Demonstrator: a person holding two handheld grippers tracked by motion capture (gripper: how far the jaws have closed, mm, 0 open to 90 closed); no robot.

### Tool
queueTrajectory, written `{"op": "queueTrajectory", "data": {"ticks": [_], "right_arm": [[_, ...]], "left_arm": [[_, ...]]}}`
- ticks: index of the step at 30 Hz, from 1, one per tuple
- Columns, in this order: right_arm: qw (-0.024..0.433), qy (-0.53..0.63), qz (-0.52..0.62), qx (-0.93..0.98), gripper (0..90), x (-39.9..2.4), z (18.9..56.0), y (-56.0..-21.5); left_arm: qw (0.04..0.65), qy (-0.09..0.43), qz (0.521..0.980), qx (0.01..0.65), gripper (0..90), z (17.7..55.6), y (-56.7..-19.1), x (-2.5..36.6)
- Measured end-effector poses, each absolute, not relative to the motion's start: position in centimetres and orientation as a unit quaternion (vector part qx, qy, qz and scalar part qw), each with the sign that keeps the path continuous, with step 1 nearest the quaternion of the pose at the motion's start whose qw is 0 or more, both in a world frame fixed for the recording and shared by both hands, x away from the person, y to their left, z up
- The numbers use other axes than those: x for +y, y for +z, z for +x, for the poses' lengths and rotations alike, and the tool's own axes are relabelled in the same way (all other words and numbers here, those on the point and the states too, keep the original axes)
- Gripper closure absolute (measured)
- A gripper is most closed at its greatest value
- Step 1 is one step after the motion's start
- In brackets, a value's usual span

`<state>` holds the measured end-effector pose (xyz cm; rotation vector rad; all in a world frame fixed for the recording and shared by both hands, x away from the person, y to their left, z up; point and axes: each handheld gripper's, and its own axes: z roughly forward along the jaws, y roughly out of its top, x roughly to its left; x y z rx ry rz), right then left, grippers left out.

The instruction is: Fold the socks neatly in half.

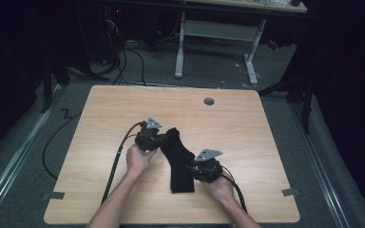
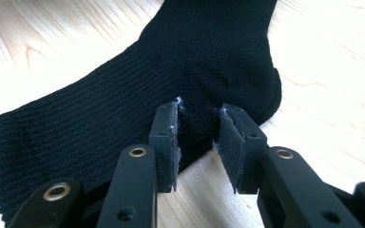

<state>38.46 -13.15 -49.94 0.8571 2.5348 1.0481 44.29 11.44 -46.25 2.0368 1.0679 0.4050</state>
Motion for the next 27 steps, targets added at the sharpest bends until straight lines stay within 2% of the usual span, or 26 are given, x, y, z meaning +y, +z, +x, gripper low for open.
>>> {"op": "queueTrajectory", "data": {"ticks": [18,27], "right_arm": [[0.133,0.363,0.296,0.873,67.7,-13.1,38.5,-50.0],[0.134,0.363,0.297,0.873,67.3,-13.1,38.6,-50.0]], "left_arm": [[0.388,0.152,0.828,0.375,83.6,41.5,-46.9,9.8],[0.365,0.144,0.845,0.363,79.2,40.8,-48.4,8.9]]}}
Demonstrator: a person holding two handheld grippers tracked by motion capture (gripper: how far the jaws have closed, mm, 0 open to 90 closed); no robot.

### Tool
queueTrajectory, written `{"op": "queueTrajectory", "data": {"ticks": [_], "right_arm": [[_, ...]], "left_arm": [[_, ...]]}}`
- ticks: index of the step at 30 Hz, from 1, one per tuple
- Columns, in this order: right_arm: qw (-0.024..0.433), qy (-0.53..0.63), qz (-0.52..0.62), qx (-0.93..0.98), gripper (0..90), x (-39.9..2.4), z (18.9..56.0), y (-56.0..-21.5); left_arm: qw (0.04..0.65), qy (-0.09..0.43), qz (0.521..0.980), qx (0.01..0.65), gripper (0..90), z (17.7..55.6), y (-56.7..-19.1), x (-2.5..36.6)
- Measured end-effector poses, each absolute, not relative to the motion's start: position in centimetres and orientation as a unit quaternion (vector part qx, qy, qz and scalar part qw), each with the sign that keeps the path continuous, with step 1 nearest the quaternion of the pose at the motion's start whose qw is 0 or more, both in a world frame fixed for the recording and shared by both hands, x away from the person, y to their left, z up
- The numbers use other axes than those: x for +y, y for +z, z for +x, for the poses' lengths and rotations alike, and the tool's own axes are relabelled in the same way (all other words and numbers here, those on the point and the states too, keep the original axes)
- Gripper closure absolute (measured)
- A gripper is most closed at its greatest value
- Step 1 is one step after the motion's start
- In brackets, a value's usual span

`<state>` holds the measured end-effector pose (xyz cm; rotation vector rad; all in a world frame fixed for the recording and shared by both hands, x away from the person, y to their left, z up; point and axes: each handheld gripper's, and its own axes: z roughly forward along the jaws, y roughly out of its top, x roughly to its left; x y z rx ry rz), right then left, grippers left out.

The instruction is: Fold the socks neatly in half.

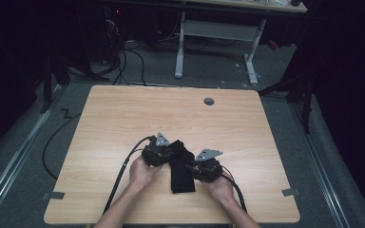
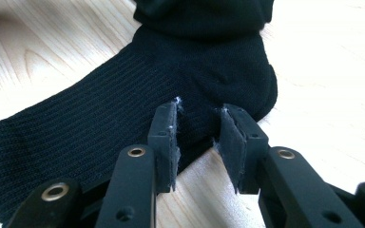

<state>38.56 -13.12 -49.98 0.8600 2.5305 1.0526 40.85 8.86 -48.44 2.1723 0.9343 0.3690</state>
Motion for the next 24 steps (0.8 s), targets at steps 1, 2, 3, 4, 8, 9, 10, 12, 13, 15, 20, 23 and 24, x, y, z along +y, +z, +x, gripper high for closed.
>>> {"op": "queueTrajectory", "data": {"ticks": [1,2,3,4,8,9,10,12,13,15,20,23,24], "right_arm": [[0.134,0.363,0.297,0.873,67.3,-13.1,38.6,-50.0],[0.134,0.363,0.296,0.873,67.3,-13.1,38.6,-50.0],[0.134,0.363,0.296,0.873,67.2,-13.1,38.6,-50.0],[0.133,0.363,0.297,0.873,67.1,-13.1,38.6,-50.0],[0.132,0.366,0.3,0.871,66.7,-13.1,38.8,-50.0],[0.132,0.368,0.302,0.869,66.7,-13.1,38.9,-50.1],[0.132,0.369,0.304,0.868,66.7,-13.0,39.0,-50.1],[0.129,0.372,0.308,0.866,66.7,-13.0,39.3,-50.2],[0.125,0.373,0.311,0.865,66.5,-13.0,39.4,-50.2],[0.124,0.373,0.314,0.864,66.2,-12.9,39.6,-50.2],[0.127,0.371,0.316,0.864,65.5,-12.8,39.6,-50.1],[0.127,0.371,0.316,0.864,65.5,-12.8,39.6,-50.1],[0.126,0.37,0.316,0.865,65.5,-12.8,39.7,-50.1]], "left_arm": [[0.365,0.144,0.845,0.363,78.8,40.8,-48.4,8.9],[0.362,0.145,0.846,0.363,78.7,40.7,-48.7,8.8],[0.36,0.147,0.847,0.362,78.7,40.7,-48.8,8.8],[0.359,0.148,0.847,0.363,78.8,40.8,-48.9,8.8],[0.359,0.157,0.842,0.37,80.1,41.3,-49.2,9.0],[0.363,0.157,0.839,0.375,80.1,41.5,-49.3,9.2],[0.366,0.155,0.836,0.379,80.4,41.7,-49.4,9.2],[0.37,0.156,0.832,0.382,80.7,42.0,-49.4,9.3],[0.369,0.156,0.833,0.382,80.7,42.0,-49.4,9.3],[0.37,0.153,0.833,0.382,80.6,41.9,-49.3,9.4],[0.375,0.142,0.835,0.378,76.6,41.2,-48.8,9.3],[0.377,0.136,0.835,0.378,70.9,41.0,-48.7,9.4],[0.38,0.132,0.833,0.381,68.0,40.9,-48.7,9.5]]}}
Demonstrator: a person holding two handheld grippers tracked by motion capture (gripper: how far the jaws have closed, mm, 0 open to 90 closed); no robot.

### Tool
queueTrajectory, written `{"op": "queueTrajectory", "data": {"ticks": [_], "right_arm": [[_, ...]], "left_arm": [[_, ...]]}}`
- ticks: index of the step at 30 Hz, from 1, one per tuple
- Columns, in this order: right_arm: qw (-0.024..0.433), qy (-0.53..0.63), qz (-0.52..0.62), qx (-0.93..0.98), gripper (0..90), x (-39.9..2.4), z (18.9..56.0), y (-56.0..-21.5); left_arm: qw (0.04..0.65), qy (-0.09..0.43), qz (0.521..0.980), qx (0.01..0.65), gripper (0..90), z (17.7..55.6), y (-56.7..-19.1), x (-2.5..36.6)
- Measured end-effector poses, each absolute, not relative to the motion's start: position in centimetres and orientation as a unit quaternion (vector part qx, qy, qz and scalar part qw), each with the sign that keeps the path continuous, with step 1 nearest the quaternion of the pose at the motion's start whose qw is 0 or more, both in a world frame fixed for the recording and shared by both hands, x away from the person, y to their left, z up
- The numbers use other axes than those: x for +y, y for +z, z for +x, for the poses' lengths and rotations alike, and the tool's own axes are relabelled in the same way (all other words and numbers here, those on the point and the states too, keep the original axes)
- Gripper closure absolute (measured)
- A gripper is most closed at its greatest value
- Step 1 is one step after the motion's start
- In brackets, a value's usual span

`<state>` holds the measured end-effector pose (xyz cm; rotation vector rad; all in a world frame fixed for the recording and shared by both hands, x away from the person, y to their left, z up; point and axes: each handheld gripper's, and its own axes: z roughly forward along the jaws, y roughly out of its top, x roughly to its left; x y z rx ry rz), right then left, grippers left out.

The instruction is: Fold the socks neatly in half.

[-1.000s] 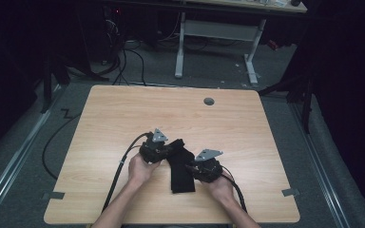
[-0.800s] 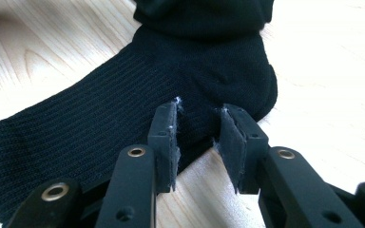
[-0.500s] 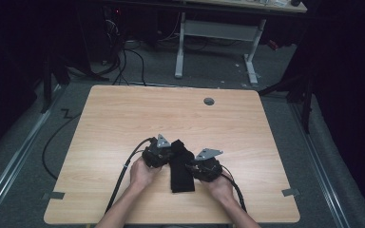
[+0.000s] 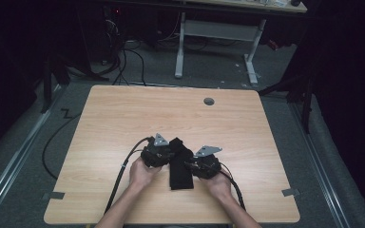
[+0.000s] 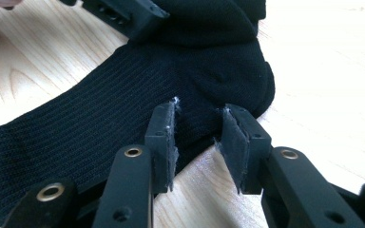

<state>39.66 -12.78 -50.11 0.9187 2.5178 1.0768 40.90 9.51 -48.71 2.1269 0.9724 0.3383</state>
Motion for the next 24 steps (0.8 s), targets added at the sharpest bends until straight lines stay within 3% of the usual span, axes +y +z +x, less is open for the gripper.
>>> {"op": "queueTrajectory", "data": {"ticks": [4,9,24], "right_arm": [[0.129,0.367,0.313,0.866,65.6,-12.7,39.7,-50.0],[0.13,0.362,0.31,0.869,66.0,-12.7,39.5,-49.9],[0.124,0.397,0.31,0.855,77.7,-13.4,39.5,-48.0]], "left_arm": [[0.394,0.129,0.824,0.387,58.4,40.5,-48.3,9.8],[0.405,0.156,0.819,0.375,54.7,39.9,-46.8,9.9],[0.393,0.165,0.792,0.437,68.7,42.6,-47.2,10.2]]}}
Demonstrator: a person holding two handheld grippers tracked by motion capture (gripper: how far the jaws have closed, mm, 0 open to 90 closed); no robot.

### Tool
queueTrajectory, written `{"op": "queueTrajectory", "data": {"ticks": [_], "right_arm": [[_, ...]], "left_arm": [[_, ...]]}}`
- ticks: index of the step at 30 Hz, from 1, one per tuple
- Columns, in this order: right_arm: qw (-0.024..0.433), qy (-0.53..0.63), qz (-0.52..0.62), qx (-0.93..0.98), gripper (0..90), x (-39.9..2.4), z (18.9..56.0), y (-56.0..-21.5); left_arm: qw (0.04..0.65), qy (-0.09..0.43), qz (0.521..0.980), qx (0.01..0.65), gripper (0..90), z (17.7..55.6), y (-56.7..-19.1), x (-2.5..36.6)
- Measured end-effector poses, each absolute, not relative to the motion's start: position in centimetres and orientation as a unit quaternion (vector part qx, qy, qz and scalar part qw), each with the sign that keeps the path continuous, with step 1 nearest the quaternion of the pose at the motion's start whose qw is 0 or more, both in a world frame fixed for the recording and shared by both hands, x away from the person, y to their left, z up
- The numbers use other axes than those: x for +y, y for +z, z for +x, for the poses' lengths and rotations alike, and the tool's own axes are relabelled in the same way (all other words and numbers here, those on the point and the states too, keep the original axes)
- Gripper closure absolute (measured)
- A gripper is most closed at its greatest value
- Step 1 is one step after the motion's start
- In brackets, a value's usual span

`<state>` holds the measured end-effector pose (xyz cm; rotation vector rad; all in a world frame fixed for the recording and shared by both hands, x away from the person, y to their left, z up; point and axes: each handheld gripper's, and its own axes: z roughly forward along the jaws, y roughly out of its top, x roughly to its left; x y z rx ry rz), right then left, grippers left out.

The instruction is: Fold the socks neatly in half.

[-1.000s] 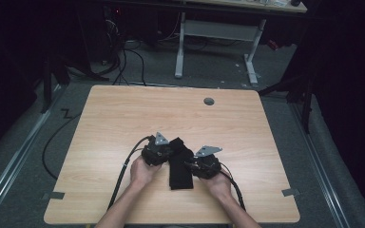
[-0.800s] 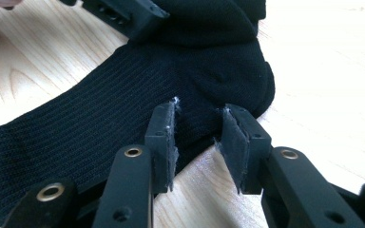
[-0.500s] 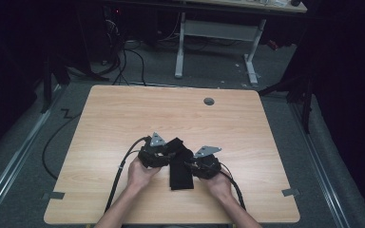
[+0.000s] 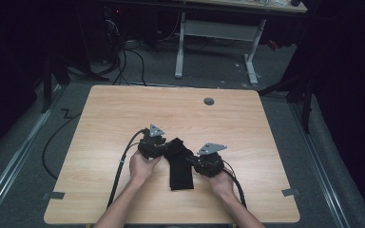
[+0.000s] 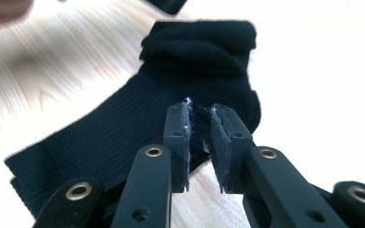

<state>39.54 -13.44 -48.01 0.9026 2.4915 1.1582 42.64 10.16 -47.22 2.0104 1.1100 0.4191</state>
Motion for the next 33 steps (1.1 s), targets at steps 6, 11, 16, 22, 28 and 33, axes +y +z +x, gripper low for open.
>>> {"op": "queueTrajectory", "data": {"ticks": [6,11,16,22,28,33], "right_arm": [[0.127,0.407,0.323,0.845,78.1,-13.1,40.7,-47.3],[0.138,0.413,0.329,0.838,78.1,-12.0,41.7,-46.8],[0.144,0.405,0.332,0.839,76.7,-10.8,42.2,-47.2],[0.14,0.382,0.334,0.85,75.7,-10.0,42.8,-48.3],[0.138,0.368,0.341,0.854,74.4,-10.5,42.8,-49.1],[0.133,0.364,0.353,0.852,73.0,-11.2,42.9,-49.7]], "left_arm": [[0.384,0.149,0.81,0.418,67.9,42.3,-47.8,9.2],[0.375,0.143,0.824,0.401,65.8,42.0,-48.2,8.7],[0.37,0.135,0.829,0.397,65.2,41.8,-48.8,8.7],[0.359,0.144,0.838,0.386,64.0,41.3,-48.9,8.5],[0.359,0.144,0.84,0.381,63.6,41.4,-49.1,8.8],[0.368,0.14,0.834,0.386,64.0,41.7,-49.3,9.0]]}}
